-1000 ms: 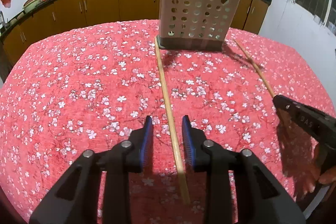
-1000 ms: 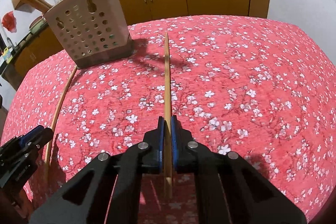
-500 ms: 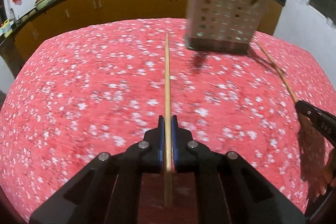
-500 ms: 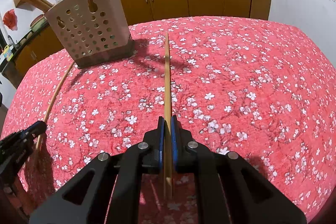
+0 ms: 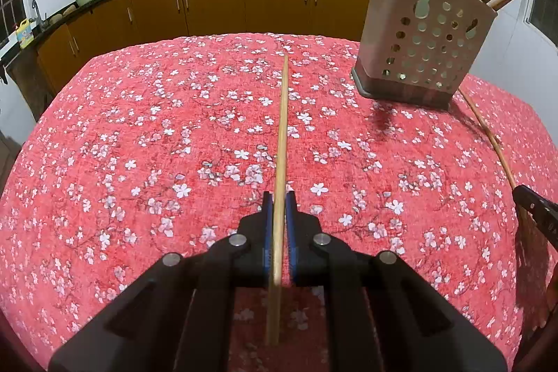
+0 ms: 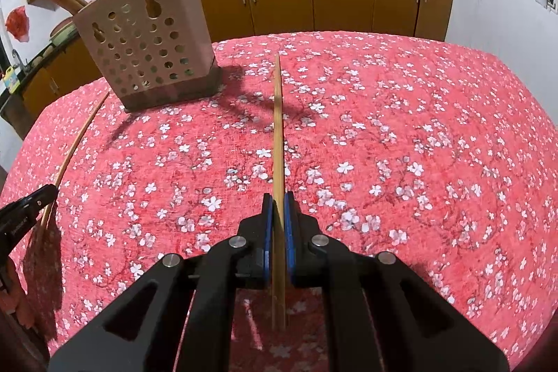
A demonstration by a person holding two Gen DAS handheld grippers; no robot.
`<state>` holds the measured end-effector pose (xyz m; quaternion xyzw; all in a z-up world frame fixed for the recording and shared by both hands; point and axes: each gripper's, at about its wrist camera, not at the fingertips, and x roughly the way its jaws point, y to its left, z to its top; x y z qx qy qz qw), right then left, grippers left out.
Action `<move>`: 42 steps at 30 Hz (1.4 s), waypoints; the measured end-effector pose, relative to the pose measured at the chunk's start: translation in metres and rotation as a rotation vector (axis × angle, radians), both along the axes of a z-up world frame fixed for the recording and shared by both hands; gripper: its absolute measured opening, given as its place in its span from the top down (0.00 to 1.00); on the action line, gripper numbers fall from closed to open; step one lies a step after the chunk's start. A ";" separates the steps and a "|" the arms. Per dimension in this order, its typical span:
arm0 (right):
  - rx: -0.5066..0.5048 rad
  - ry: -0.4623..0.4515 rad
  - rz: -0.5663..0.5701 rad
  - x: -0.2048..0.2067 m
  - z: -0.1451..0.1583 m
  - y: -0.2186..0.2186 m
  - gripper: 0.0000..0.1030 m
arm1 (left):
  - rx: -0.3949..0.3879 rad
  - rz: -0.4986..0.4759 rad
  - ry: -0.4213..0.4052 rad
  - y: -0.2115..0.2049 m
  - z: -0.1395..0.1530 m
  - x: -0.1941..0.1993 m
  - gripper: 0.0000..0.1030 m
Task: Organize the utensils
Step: 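Hold both grasped chopsticks closed just above the table, then lift both held chopsticks upright and carry them over the holder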
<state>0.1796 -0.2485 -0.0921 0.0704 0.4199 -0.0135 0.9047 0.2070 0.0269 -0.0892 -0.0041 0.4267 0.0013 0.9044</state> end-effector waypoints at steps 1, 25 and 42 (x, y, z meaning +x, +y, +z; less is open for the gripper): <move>-0.003 -0.001 0.001 0.000 0.000 0.000 0.93 | -0.001 0.000 0.000 0.000 0.000 0.000 0.90; -0.003 -0.007 0.010 -0.003 -0.002 -0.003 0.92 | -0.007 0.006 -0.002 -0.003 0.000 0.001 0.90; 0.018 -0.178 0.000 -0.030 0.052 -0.020 0.93 | -0.026 -0.054 -0.063 -0.002 0.039 -0.022 0.92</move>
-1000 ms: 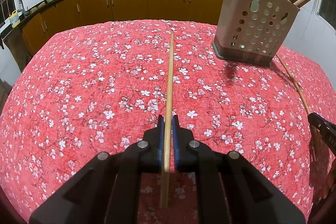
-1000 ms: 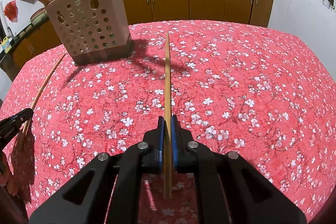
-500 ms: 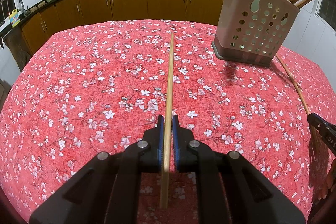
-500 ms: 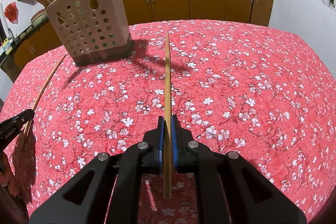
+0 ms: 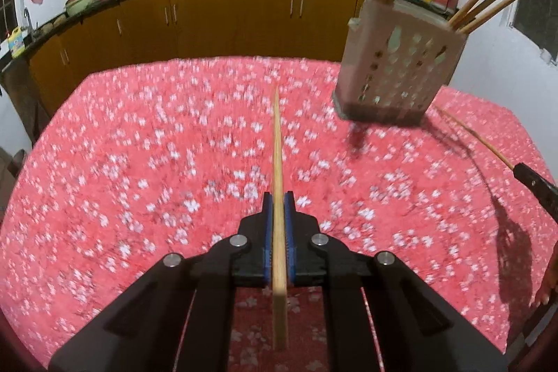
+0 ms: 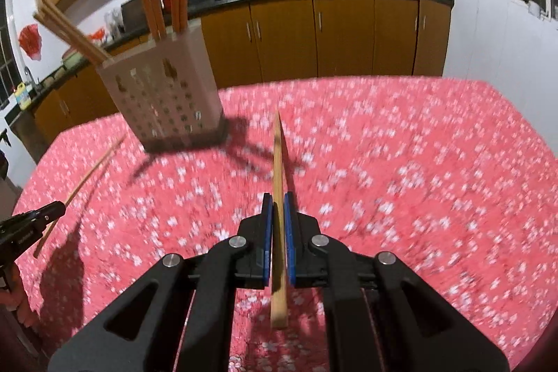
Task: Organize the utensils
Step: 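Lift both held chopsticks upright and carry them over the holder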
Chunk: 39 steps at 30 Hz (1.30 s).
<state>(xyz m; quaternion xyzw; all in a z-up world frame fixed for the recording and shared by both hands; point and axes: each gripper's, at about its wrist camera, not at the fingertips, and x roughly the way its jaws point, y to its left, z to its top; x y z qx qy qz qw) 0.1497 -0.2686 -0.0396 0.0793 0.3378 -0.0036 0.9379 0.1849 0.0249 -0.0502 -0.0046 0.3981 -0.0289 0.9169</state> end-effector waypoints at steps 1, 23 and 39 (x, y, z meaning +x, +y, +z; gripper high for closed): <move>-0.002 -0.014 -0.002 -0.001 0.005 0.000 0.93 | -0.004 -0.005 -0.016 0.000 0.007 -0.003 0.92; 0.012 -0.212 -0.004 -0.011 0.072 -0.006 0.93 | -0.055 -0.080 -0.296 -0.011 0.114 -0.021 0.92; 0.117 -0.408 0.142 -0.021 0.157 0.012 0.93 | -0.131 -0.202 -0.412 -0.030 0.179 -0.026 0.92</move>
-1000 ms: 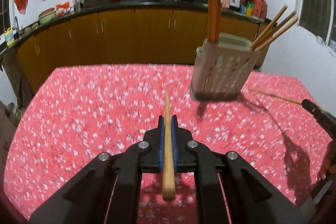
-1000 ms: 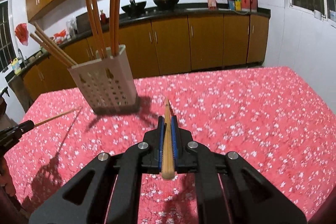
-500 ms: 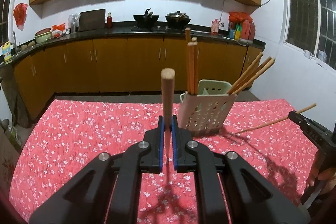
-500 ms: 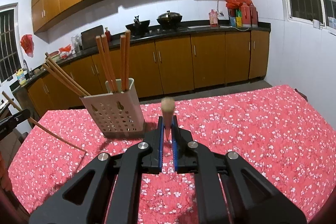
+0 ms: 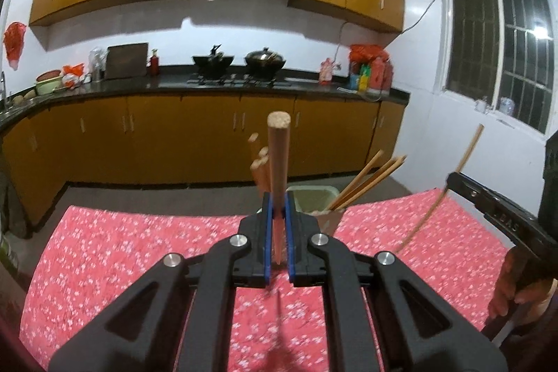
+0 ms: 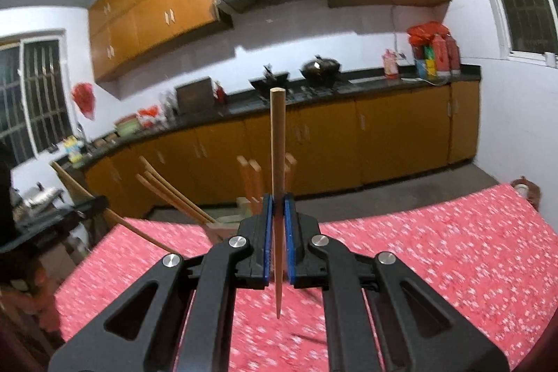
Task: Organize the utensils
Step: 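Lift both held chopsticks upright and carry them over the holder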
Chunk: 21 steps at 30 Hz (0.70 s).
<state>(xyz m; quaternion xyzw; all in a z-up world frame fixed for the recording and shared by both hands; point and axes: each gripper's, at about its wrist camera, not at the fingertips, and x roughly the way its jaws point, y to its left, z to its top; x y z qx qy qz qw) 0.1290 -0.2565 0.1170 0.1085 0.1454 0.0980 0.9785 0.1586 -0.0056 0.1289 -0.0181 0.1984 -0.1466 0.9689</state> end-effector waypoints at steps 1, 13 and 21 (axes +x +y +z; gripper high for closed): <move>0.002 -0.025 0.008 -0.001 0.007 0.003 0.93 | -0.007 -0.009 -0.011 -0.002 0.006 0.000 0.92; -0.002 -0.183 0.033 0.012 0.045 0.026 0.93 | -0.021 -0.028 -0.099 -0.021 0.044 0.016 0.92; -0.017 -0.257 -0.010 0.028 0.052 0.033 0.93 | -0.006 -0.011 -0.103 -0.027 0.047 0.039 0.92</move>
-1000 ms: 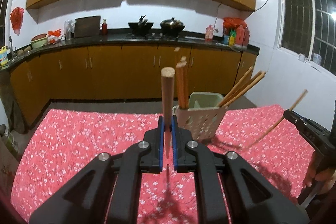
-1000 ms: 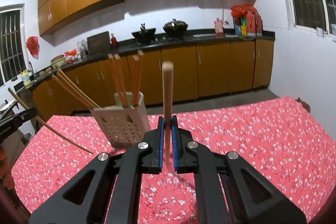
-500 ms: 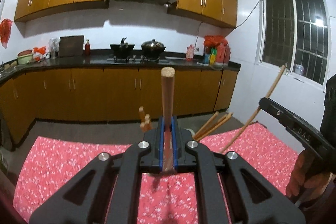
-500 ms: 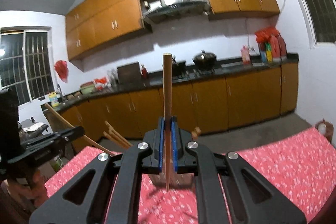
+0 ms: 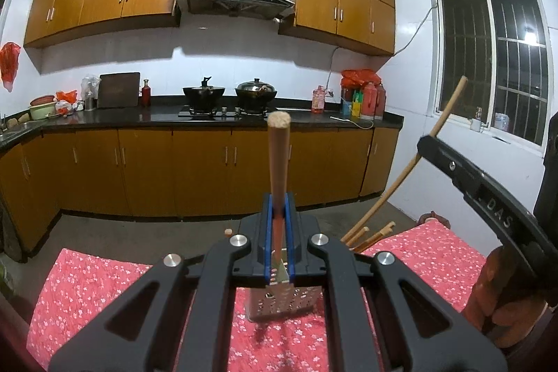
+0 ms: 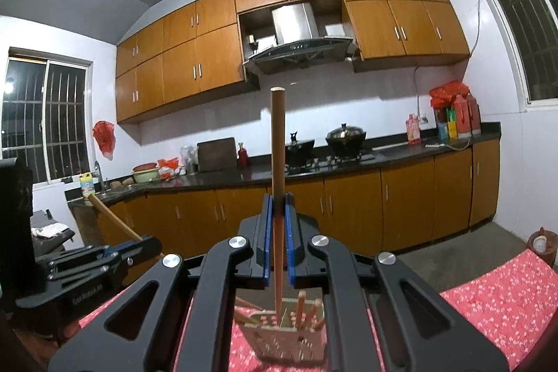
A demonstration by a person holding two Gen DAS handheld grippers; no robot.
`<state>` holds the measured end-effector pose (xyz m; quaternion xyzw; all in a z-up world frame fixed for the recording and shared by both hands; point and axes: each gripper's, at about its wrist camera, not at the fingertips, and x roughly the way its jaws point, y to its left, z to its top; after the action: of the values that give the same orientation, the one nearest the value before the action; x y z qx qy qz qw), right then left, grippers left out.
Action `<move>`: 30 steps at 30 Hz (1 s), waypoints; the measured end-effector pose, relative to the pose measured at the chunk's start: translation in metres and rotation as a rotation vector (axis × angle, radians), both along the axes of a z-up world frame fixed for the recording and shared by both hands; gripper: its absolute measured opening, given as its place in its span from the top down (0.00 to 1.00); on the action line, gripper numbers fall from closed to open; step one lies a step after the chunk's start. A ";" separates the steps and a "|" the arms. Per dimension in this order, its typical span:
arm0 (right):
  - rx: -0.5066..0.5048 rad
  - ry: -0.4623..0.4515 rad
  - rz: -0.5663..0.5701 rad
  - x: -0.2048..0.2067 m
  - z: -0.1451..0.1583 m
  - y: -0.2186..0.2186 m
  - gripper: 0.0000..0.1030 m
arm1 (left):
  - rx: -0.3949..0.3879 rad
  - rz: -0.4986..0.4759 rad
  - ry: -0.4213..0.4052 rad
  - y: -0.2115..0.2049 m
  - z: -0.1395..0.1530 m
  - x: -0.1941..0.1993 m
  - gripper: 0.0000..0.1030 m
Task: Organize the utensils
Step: 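Lift both held chopsticks upright and carry them over the holder, then open both grippers to drop the chopsticks into the holder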
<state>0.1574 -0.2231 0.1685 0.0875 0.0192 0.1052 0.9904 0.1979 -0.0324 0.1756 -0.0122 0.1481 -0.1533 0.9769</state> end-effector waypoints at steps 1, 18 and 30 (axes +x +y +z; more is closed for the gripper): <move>-0.003 -0.003 -0.007 0.003 -0.001 0.001 0.93 | 0.003 0.003 0.004 0.000 -0.001 0.003 0.92; -0.039 0.141 -0.001 0.055 -0.047 0.014 0.93 | 0.029 0.002 0.113 -0.006 -0.041 0.055 0.92; -0.017 0.118 0.022 0.034 -0.035 0.006 0.54 | -0.064 -0.003 0.096 0.010 -0.033 0.048 0.82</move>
<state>0.1918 -0.2175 0.1338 0.0850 0.0797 0.1105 0.9870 0.2458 -0.0221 0.1430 -0.0505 0.1900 -0.1584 0.9676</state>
